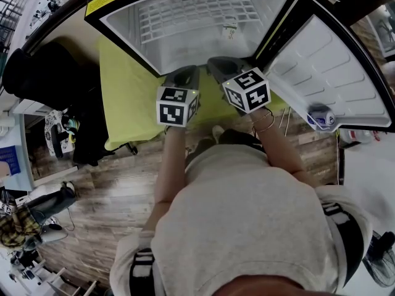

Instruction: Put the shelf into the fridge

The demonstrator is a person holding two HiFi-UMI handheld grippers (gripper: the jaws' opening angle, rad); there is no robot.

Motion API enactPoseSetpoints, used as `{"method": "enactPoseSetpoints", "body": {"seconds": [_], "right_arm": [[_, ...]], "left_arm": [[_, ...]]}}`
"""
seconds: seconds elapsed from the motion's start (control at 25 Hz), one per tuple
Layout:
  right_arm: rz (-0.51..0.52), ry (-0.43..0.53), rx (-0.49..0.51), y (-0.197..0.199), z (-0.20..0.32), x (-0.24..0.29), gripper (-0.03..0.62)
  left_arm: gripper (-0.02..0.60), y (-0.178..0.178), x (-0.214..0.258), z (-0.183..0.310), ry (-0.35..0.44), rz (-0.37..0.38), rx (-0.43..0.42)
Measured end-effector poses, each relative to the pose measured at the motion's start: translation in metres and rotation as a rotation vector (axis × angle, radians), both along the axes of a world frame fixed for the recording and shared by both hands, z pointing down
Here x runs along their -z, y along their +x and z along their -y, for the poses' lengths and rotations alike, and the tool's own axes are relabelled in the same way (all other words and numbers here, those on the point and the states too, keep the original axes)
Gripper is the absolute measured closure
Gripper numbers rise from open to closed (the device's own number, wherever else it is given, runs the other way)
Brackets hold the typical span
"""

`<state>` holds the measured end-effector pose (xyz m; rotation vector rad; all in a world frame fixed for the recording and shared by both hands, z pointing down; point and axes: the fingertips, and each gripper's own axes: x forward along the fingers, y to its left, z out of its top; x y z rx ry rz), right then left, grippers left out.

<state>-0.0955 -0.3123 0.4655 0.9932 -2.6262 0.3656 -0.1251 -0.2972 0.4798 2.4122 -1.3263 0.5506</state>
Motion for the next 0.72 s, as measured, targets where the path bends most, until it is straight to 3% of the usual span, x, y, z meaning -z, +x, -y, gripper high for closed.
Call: {"method": "enactPoseSetpoints", "body": {"seconds": [0.72], "right_arm": [[-0.011, -0.038, 0.009, 0.012, -0.010, -0.012, 0.585]], "left_arm": [[0.572, 0.007, 0.002, -0.001, -0.023, -0.061, -0.002]]}}
